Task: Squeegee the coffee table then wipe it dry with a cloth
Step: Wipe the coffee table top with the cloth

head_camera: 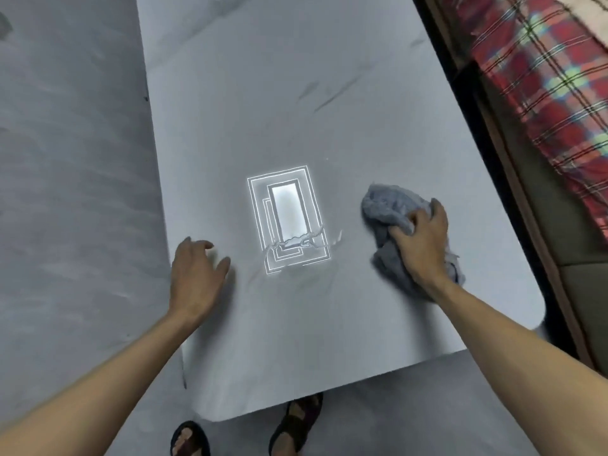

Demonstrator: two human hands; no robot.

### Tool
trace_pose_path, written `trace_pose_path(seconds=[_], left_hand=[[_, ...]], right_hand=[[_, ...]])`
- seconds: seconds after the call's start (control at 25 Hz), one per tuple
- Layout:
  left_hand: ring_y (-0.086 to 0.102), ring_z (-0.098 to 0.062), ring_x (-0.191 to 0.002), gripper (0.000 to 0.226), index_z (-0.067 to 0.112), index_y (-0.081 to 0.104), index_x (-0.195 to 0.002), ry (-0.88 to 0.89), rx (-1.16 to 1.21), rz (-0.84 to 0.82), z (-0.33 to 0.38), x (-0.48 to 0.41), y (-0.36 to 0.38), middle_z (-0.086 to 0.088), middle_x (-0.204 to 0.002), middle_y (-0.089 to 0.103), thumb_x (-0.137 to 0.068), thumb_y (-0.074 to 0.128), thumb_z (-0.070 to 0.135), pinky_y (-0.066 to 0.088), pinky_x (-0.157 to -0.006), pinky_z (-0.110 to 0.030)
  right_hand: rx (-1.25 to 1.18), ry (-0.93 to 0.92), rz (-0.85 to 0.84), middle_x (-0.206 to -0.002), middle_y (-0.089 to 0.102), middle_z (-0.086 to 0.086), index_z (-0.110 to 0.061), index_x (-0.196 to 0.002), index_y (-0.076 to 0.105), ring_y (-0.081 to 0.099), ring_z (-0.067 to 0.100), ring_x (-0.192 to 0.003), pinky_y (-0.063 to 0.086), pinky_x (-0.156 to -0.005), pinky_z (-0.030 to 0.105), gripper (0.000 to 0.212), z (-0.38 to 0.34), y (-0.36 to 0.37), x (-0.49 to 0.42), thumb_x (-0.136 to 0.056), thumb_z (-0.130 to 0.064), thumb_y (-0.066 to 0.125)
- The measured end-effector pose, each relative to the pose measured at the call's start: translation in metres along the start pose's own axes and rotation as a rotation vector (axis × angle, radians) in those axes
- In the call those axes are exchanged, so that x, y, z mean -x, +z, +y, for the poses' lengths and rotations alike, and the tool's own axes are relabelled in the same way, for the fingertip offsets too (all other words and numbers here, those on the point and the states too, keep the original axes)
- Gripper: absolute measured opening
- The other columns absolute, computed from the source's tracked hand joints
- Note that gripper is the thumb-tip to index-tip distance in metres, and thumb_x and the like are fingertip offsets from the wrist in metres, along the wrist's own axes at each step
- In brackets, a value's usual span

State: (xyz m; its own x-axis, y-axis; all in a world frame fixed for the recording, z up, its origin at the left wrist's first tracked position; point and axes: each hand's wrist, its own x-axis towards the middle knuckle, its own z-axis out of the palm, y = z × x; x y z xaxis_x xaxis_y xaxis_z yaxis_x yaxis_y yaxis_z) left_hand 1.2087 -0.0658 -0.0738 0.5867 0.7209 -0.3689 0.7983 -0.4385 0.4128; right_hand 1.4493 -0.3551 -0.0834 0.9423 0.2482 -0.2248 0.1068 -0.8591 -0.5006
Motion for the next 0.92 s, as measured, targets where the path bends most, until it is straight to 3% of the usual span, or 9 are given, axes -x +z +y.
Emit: trace_pose_path(seconds=[0.08,0.16,0.28,0.4,0.48,0.56,0.64,0.8,0.92], left_hand=[[0.040,-0.036,-0.130,0.048,0.004,0.049,-0.125,-0.036,-0.018,0.005,-0.029,-0.010,0.006,-0.018,-0.135,0.045,-0.091,0.057,0.037,0.037,-0.107,-0.051],[0.044,-0.036,-0.127,0.050,0.007,0.042,-0.127,-0.056,0.054,-0.016,-0.045,-0.008,0.009,-0.015,-0.138,0.042,-0.092,0.053,0.042,0.040,-0.104,-0.051],[0.052,-0.030,-0.118,0.053,0.009,0.034,-0.133,-0.051,0.161,-0.031,-0.053,-0.006,0.008,-0.008,-0.137,0.049,-0.094,0.050,0.042,0.042,-0.094,-0.042],[0.052,-0.021,-0.103,0.043,0.012,0.039,-0.129,-0.076,0.266,-0.028,-0.056,-0.006,0.000,-0.005,-0.139,0.051,-0.096,0.049,0.039,0.037,-0.086,-0.034],[0.049,-0.014,-0.105,0.038,0.015,0.041,-0.127,-0.110,0.375,-0.037,-0.056,-0.004,-0.008,-0.003,-0.143,0.048,-0.097,0.049,0.037,0.035,-0.086,-0.030],[0.050,-0.013,-0.111,0.038,0.017,0.042,-0.129,-0.153,0.496,-0.052,-0.058,-0.003,-0.014,-0.002,-0.139,0.049,-0.098,0.048,0.037,0.035,-0.086,-0.026],[0.051,-0.010,-0.106,0.037,0.018,0.044,-0.130,-0.209,0.634,-0.050,-0.061,-0.003,-0.020,0.001,-0.128,0.052,-0.098,0.047,0.037,0.037,-0.081,-0.020],[0.052,-0.011,-0.100,0.033,0.016,0.047,-0.123,-0.279,0.760,0.020,-0.069,-0.007,-0.027,0.005,-0.111,0.056,-0.098,0.046,0.038,0.038,-0.078,-0.020],[0.056,-0.015,-0.099,0.036,0.013,0.044,-0.125,-0.257,0.700,0.053,-0.076,-0.004,-0.029,0.002,-0.109,0.058,-0.098,0.047,0.036,0.041,-0.080,-0.024]], right_hand=[[-0.055,-0.004,0.041,-0.117,0.055,0.017,-0.018,-0.080,0.049,0.046,0.033,-0.117,0.037,-0.102,0.055,0.029,0.007,0.019,-0.011,-0.078,-0.046,0.046],[-0.110,0.005,0.102,-0.119,0.055,0.013,-0.016,-0.090,0.054,0.045,0.032,-0.120,0.037,-0.101,0.055,0.032,0.003,0.032,-0.011,-0.080,-0.045,0.045],[-0.189,0.058,0.189,-0.127,0.052,0.007,-0.016,-0.103,0.056,0.047,0.029,-0.121,0.039,-0.099,0.053,0.040,-0.016,0.046,-0.006,-0.080,-0.046,0.045],[-0.184,0.021,0.162,-0.126,0.055,0.004,-0.020,-0.102,0.057,0.048,0.029,-0.121,0.040,-0.098,0.053,0.038,-0.037,0.065,-0.005,-0.079,-0.048,0.046],[-0.187,-0.031,0.107,-0.116,0.058,0.000,-0.021,-0.096,0.055,0.050,0.028,-0.115,0.043,-0.091,0.049,0.033,-0.061,0.081,-0.004,-0.078,-0.048,0.048],[-0.163,-0.155,0.027,-0.106,0.057,-0.003,-0.021,-0.090,0.052,0.049,0.023,-0.105,0.044,-0.083,0.044,0.028,-0.095,0.100,0.004,-0.077,-0.046,0.051],[-0.129,-0.321,-0.080,-0.106,0.057,-0.003,-0.022,-0.086,0.051,0.045,0.016,-0.101,0.042,-0.090,0.045,0.024,-0.133,0.122,0.019,-0.077,-0.044,0.054],[0.035,-0.637,-0.354,-0.143,0.050,0.002,-0.023,-0.093,0.057,0.037,0.019,-0.136,0.022,-0.117,0.045,0.029,-0.190,0.165,0.060,-0.074,-0.046,0.053],[0.221,-0.894,-0.532,-0.153,0.039,0.002,-0.025,-0.108,0.060,0.026,0.018,-0.144,0.010,-0.121,0.041,0.047,-0.208,0.185,0.093,-0.074,-0.054,0.046]])
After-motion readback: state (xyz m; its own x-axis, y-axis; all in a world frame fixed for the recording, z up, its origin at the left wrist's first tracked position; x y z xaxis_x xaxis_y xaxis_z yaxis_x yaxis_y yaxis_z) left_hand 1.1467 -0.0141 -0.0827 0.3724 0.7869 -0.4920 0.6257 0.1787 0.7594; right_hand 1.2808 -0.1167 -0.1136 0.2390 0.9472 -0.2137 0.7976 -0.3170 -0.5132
